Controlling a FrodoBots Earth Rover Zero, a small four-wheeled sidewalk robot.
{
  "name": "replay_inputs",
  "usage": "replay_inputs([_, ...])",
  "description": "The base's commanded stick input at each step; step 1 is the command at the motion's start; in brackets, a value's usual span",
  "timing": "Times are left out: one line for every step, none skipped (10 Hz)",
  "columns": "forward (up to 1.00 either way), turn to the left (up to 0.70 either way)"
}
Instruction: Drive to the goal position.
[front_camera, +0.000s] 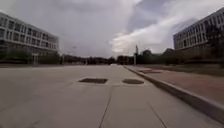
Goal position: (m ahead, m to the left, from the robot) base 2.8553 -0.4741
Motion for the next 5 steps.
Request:
replay_inputs([1.00,0.00])
replay_inputs([1.00,0.00])
replay_inputs([1.00,0.00])
replay_inputs([1.00,0.00])
replay_inputs([1.00,0.00])
